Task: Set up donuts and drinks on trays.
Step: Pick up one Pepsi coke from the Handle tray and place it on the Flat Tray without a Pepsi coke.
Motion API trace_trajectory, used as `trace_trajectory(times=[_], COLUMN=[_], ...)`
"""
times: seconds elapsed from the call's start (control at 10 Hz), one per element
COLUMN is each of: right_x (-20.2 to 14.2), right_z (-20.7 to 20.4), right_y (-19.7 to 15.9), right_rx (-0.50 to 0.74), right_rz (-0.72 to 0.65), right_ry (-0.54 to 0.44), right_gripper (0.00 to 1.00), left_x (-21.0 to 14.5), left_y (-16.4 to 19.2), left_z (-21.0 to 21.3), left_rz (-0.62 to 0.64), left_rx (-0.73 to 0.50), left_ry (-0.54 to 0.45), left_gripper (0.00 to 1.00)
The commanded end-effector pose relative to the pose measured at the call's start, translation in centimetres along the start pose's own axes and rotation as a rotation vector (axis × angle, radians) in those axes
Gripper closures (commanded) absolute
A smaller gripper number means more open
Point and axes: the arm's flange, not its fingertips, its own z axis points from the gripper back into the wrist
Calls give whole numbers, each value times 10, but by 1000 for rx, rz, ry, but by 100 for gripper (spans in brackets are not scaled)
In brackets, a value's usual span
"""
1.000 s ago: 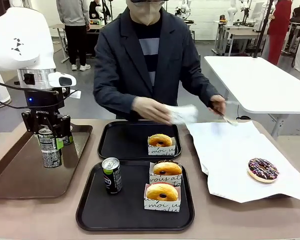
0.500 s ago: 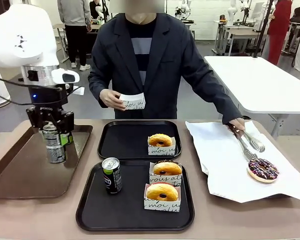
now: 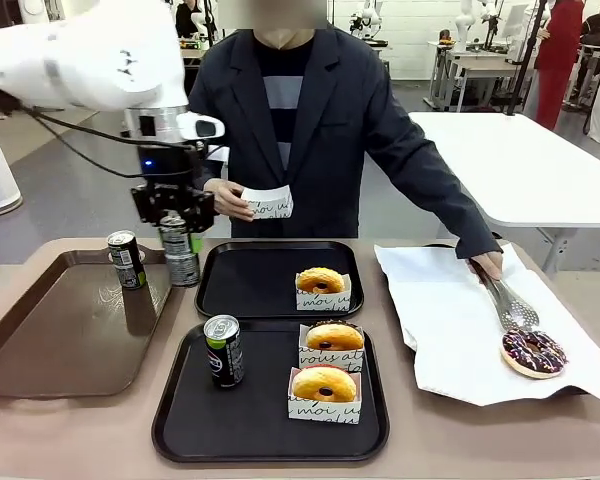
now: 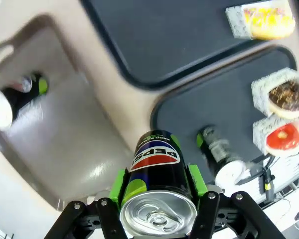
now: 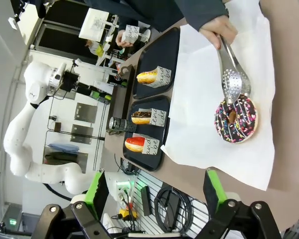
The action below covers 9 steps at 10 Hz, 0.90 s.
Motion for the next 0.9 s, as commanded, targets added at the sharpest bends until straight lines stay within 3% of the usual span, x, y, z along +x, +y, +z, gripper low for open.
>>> trace_trajectory(times=[0.0, 0.4, 0.8], right_x=[2, 2, 2], right_z=[0, 0, 0], right_y=[0, 0, 0], right_rx=[24, 24, 24], right_rz=[20, 20, 20], right_ry=[-20, -20, -20], right_gripper=[0, 0, 0], left_x=[34, 84, 77], left_y=[-18, -35, -32], left_z=[-2, -38, -63], left_rz=[-45, -140, -271], left_rx=[35, 108, 106], left_ry=[-31, -50, -94], left_gripper=[41, 41, 41])
